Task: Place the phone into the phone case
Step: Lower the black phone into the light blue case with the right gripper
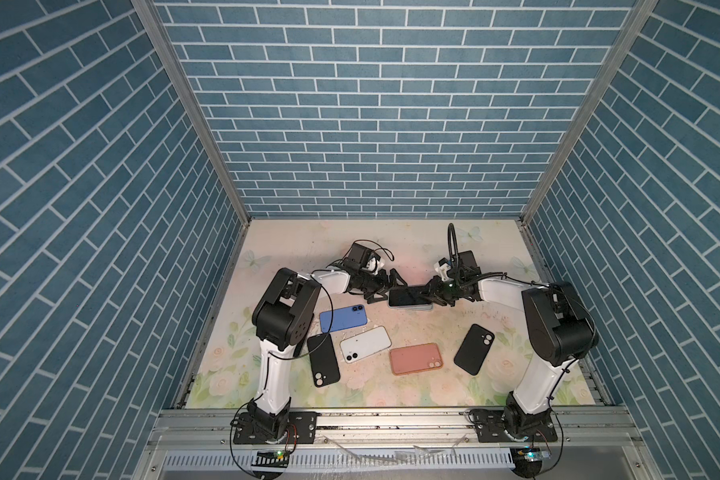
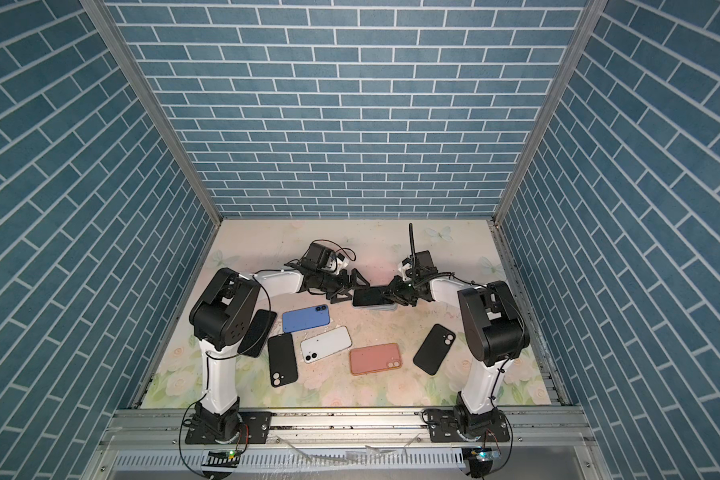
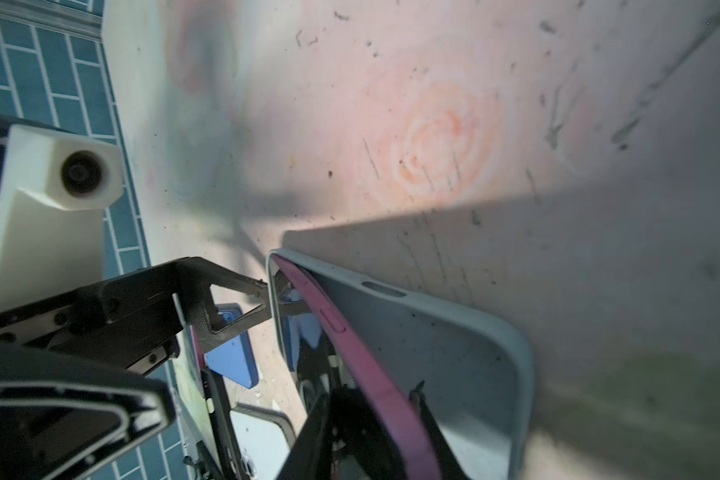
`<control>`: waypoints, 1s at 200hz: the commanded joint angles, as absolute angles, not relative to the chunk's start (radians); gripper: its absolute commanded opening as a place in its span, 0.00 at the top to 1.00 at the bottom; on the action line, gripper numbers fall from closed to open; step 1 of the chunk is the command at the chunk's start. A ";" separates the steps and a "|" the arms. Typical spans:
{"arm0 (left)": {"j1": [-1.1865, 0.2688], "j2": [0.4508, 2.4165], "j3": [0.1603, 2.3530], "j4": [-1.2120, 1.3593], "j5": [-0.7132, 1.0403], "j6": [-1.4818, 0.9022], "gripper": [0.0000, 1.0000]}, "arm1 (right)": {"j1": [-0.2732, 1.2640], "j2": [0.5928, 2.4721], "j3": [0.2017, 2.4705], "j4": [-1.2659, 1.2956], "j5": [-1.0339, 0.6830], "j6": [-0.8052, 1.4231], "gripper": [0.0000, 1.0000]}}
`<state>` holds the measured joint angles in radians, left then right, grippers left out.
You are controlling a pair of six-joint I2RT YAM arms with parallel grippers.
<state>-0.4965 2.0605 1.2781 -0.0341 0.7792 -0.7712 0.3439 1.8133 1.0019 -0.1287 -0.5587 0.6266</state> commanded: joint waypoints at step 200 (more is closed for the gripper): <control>-0.537 2.034 1.305 -0.105 0.699 -0.704 0.11 | 0.338 1.767 1.139 -0.496 -0.171 0.370 0.49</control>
